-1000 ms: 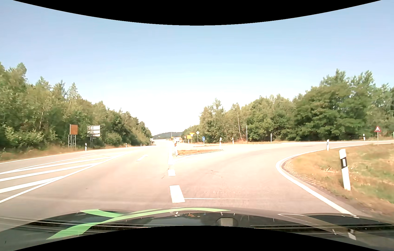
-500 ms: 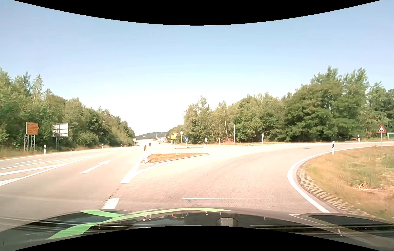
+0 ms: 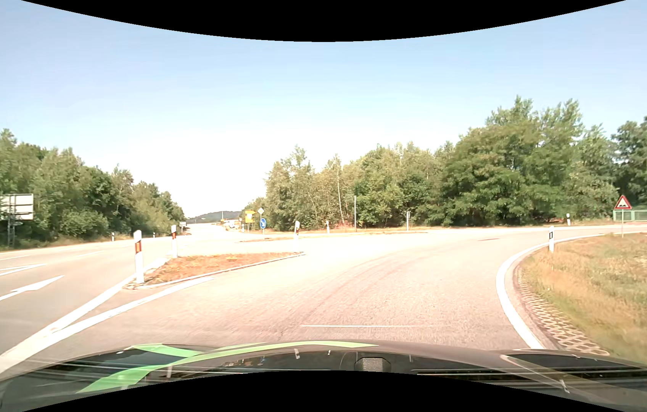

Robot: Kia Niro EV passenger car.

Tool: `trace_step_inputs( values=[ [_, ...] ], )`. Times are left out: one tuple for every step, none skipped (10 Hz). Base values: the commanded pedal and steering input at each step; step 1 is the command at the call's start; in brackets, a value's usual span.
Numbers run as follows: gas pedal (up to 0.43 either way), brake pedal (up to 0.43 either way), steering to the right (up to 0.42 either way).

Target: Follow the waypoints while adhering to traffic rules and regulations

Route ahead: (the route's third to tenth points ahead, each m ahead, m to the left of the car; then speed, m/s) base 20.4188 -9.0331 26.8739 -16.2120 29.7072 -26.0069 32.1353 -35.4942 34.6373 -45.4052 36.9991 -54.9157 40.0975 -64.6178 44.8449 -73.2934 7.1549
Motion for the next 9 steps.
trace_step_inputs(
  values=[
    [0.008,0.000,0.141],
    [0.008,0.000,0.147],
    [0.008,0.000,0.154],
    [0.028,0.000,0.162],
    [0.067,0.000,0.170],
    [0.110,0.000,0.179],
    [0.118,0.000,0.187],
    [0.138,0.000,0.197],
    [0.150,0.000,0.202]
  ],
)
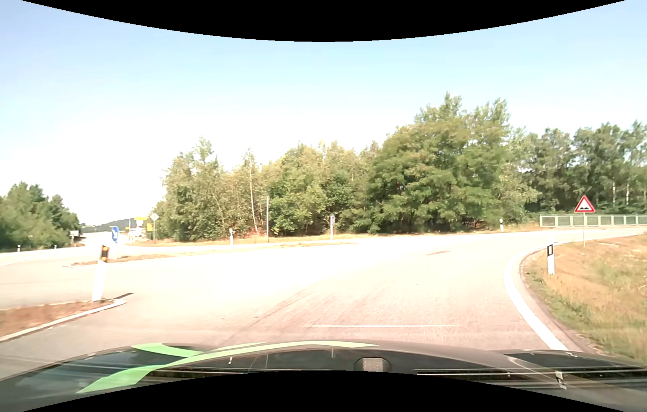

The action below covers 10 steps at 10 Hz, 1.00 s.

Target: Follow the waypoints while adhering to traffic rules and regulations

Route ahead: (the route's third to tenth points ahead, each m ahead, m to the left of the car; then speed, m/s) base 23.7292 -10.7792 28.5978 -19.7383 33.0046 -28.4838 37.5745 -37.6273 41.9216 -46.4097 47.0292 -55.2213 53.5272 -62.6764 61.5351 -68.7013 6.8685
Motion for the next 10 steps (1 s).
trace_step_inputs(
  values=[
    [0.177,0.000,0.201],
    [0.189,0.000,0.195],
    [0.197,0.000,0.187],
    [0.197,0.000,0.180],
    [0.209,0.000,0.176],
    [0.228,0.000,0.170],
    [0.228,0.000,0.166],
    [0.240,0.000,0.162],
    [0.240,0.000,0.159],
    [0.240,0.000,0.158]
  ],
)
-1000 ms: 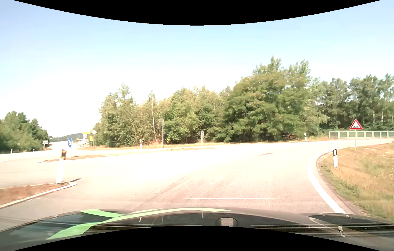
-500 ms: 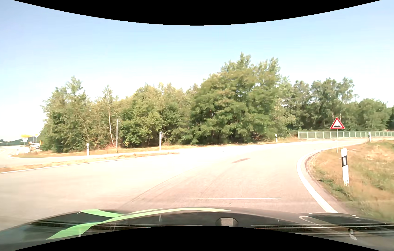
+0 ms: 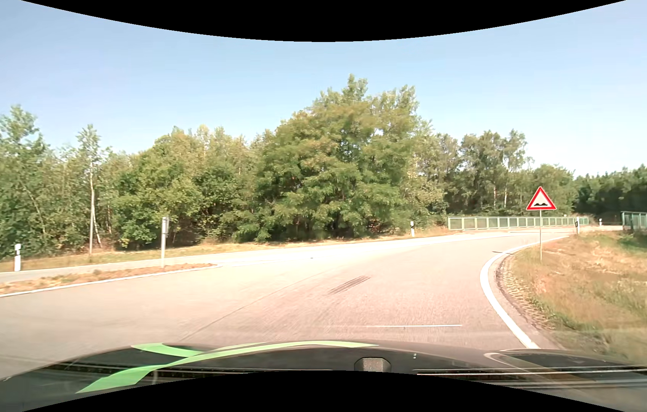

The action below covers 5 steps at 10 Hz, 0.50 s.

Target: Follow the waypoints while adhering to traffic rules and regulations

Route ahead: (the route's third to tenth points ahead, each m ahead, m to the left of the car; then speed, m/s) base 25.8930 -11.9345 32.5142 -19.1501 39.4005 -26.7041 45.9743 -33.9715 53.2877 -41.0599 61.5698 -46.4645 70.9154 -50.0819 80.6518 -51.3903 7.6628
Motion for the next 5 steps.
trace_step_inputs(
  values=[
    [0.240,0.000,0.157],
    [0.240,0.000,0.157],
    [0.240,0.000,0.159],
    [0.240,0.000,0.161],
    [0.240,0.000,0.162]
  ],
)
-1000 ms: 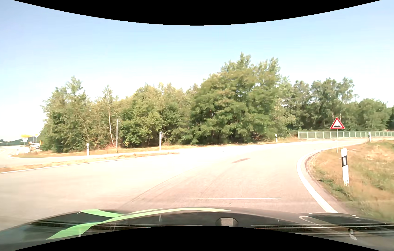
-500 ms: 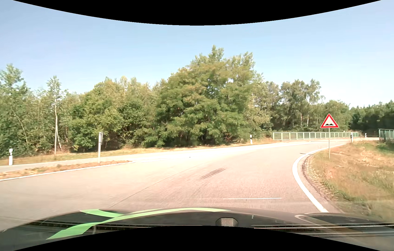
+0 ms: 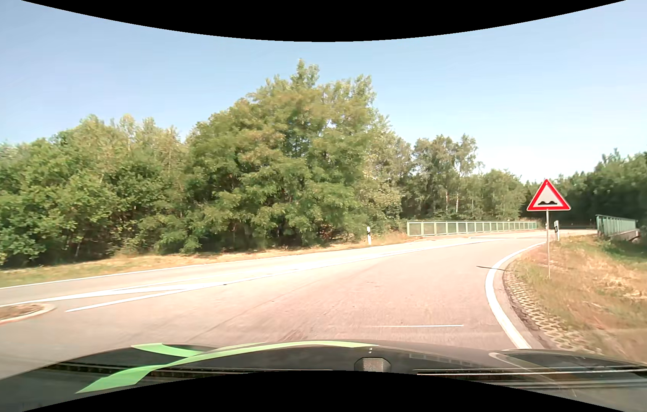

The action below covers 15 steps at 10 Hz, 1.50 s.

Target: Follow the waypoints while adhering to traffic rules and regulations

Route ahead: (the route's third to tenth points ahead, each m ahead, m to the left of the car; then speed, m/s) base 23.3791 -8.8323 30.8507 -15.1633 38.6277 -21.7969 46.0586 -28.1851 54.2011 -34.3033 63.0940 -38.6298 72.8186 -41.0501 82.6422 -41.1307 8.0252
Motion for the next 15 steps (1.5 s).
trace_step_inputs(
  values=[
    [0.240,0.000,0.162],
    [0.240,0.000,0.162],
    [0.240,0.000,0.162],
    [0.240,0.000,0.162],
    [0.240,0.000,0.162],
    [0.240,0.000,0.166],
    [0.240,0.000,0.173],
    [0.240,0.000,0.177],
    [0.240,0.000,0.177],
    [0.240,0.000,0.174],
    [0.240,0.000,0.167],
    [0.240,0.000,0.161],
    [0.240,0.000,0.154],
    [0.240,0.000,0.149],
    [0.240,0.000,0.144]
  ],
)
